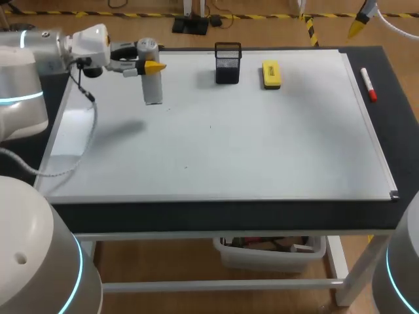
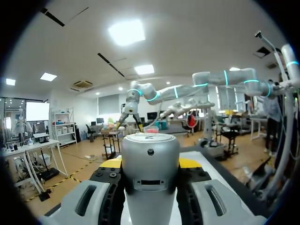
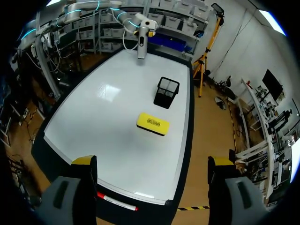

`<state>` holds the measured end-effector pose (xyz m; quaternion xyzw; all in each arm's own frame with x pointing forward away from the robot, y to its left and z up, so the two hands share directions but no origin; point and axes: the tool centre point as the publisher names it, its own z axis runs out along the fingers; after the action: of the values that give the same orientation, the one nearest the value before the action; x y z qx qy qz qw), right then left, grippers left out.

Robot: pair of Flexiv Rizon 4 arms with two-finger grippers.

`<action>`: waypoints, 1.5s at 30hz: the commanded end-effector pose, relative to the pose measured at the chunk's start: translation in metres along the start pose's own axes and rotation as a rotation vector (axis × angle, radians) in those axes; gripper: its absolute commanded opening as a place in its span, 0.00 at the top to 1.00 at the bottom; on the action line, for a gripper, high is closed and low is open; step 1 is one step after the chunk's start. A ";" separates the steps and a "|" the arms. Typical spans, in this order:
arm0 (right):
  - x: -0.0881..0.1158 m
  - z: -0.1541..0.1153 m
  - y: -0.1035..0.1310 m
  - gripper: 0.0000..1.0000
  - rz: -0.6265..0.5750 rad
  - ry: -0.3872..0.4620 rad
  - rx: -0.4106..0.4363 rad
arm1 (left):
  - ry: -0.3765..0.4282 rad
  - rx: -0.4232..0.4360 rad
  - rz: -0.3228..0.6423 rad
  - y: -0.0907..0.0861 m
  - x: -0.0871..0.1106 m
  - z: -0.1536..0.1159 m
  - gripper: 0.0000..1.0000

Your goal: Pick up the inspection probe, press it on each red-marked spot on the whiteboard one by one, put down the probe, pick up the eraser, and wipe off all the red marks.

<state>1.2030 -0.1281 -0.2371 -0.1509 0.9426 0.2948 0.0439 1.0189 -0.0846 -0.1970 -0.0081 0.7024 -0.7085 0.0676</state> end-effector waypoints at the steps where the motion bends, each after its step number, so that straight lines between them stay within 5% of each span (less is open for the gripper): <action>1: -0.006 -0.002 -0.003 0.00 0.000 0.024 -0.003 | 0.090 0.010 0.005 0.001 -0.033 0.026 1.00; 25: -0.006 -0.002 -0.003 0.00 0.000 0.024 -0.003 | 0.282 0.072 0.075 -0.035 -0.110 0.131 1.00; 45: -0.006 -0.002 -0.003 0.00 0.000 0.024 -0.003 | 0.166 0.063 0.033 -0.035 -0.129 0.186 1.00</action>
<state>1.2028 -0.1281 -0.2369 -0.1508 0.9426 0.2947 0.0444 1.1623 -0.2491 -0.1457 0.0669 0.6845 -0.7258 0.0158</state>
